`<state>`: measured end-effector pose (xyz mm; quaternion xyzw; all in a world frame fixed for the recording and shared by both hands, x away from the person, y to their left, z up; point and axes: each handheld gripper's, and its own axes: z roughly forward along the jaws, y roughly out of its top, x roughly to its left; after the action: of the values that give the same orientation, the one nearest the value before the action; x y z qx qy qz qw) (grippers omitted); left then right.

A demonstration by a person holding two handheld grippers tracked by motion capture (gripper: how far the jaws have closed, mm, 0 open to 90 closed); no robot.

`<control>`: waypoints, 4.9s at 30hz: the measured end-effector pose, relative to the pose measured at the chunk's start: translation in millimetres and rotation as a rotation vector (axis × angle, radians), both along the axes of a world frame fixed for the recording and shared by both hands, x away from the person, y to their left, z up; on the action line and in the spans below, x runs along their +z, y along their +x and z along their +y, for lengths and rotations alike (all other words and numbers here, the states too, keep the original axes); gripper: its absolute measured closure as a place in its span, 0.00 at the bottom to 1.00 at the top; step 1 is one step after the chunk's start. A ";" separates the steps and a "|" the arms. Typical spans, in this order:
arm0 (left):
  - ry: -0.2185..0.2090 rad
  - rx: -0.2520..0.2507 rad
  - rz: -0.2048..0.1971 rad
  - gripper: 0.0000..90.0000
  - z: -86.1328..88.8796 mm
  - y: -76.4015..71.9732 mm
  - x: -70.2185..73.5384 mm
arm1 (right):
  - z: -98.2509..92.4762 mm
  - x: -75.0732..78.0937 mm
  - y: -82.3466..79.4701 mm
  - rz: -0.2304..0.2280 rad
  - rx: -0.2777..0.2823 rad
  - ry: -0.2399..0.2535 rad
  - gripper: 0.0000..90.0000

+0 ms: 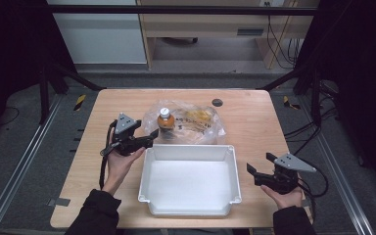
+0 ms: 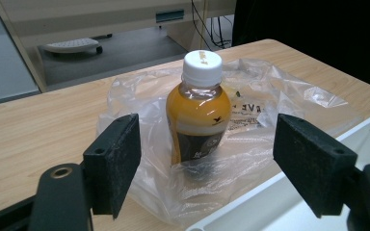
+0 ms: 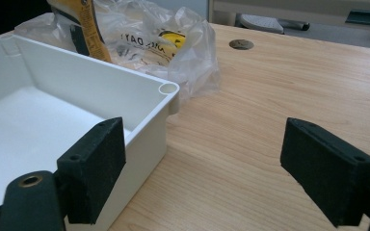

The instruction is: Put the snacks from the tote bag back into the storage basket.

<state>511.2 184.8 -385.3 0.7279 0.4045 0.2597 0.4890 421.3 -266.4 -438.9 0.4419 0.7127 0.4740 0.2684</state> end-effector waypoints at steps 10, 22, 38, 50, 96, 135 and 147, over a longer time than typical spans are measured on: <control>-0.006 0.005 -0.011 0.30 -5.8 7.6 2.0 | 1.8 0.2 0.4 0.001 0.006 -0.001 0.18; 0.007 -0.004 -0.024 0.32 -15.4 17.7 4.6 | 2.9 0.0 0.8 0.002 0.012 0.000 0.18; 0.010 -0.006 -0.029 0.34 -29.5 34.1 3.8 | 4.0 -0.7 1.7 0.004 0.018 0.006 0.19; 0.005 0.006 -0.031 0.38 -32.4 44.0 -2.8 | 4.6 -1.0 2.0 0.007 0.021 0.007 0.19; 0.042 0.025 -0.025 0.65 -50.4 68.5 -15.9 | 6.7 -3.0 3.2 0.025 0.031 -0.004 0.20; -0.022 0.063 -0.099 0.66 -36.1 45.6 45.9 | 6.4 -2.6 3.2 0.023 0.027 -0.005 0.20; -0.036 0.067 -0.136 0.66 -37.9 41.2 69.4 | 5.8 -2.3 3.1 0.020 0.028 -0.004 0.20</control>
<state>552.5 146.9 -315.9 0.6857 0.3992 0.3174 0.5193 424.4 -260.7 -441.2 0.4360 0.7223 0.4721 0.2555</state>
